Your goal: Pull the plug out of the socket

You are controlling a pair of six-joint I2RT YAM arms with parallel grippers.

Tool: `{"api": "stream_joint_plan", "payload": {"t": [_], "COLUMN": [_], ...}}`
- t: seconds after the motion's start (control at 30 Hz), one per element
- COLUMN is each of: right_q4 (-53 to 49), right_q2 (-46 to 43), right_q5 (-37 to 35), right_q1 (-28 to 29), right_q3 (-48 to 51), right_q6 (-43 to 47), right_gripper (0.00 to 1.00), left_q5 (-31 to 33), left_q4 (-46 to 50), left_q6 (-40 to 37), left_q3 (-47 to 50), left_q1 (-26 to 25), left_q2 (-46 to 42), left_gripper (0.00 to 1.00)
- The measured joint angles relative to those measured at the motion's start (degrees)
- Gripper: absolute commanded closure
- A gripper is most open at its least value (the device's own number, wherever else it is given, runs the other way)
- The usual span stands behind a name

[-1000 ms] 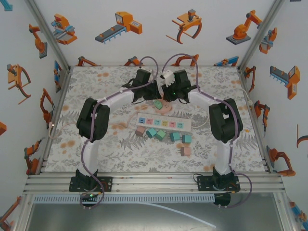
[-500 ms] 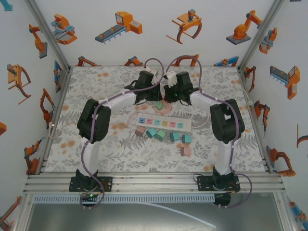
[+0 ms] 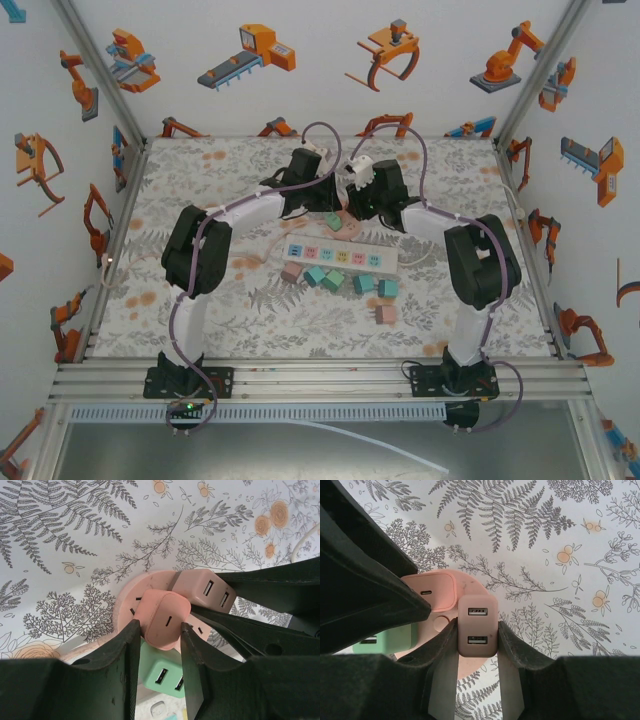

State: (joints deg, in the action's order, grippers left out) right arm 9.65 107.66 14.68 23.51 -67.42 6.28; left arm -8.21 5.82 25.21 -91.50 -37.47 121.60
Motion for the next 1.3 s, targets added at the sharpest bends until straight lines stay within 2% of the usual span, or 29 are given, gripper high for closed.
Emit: {"api": "stream_joint_plan", "payload": {"t": [0.2,0.37,0.53,0.7,0.9,1.0,1.13,1.3], "right_q4": [-1.4,-4.3,-0.4,0.6,1.4,1.3,1.4,1.5], "right_q2": [-0.1,0.6,-0.5,-4.6,-11.1,-15.6,-23.3,-34.6], "right_q5": [-2.4,-3.6,-2.1,-3.6,-5.4,-6.8,-8.2,-7.6], "right_q1": [1.1,0.9,1.7,2.8,1.7,-0.2,-2.3,-3.2], "right_q3": [-1.0,-4.5,-8.9,-8.0,-4.0,-1.7,1.8,7.5], "right_q6": [0.9,-4.2,-8.7,-10.3,-14.8,-18.1,-23.8,-32.2], "right_gripper": [1.00,1.00,1.00,1.00,1.00,1.00,1.00,1.00], "left_q5": [-0.5,-0.5,0.5,1.0,0.8,1.3,1.6,1.8], "left_q4": [0.0,-0.5,-0.7,-0.7,-0.9,-1.0,-0.2,3.9], "left_q6": [0.7,0.7,0.2,0.4,0.5,0.5,0.5,-0.2], "left_q3": [0.0,0.0,0.1,0.2,0.2,0.7,2.0,3.1], "left_q1": [0.1,0.0,-0.4,-0.4,-0.5,-0.4,-0.3,-0.3], "left_q2": [0.1,0.2,0.3,0.2,0.2,-0.2,-1.3,-4.5], "left_gripper": [0.67,0.67,0.67,0.65,0.57,0.48,0.36,0.29]}}
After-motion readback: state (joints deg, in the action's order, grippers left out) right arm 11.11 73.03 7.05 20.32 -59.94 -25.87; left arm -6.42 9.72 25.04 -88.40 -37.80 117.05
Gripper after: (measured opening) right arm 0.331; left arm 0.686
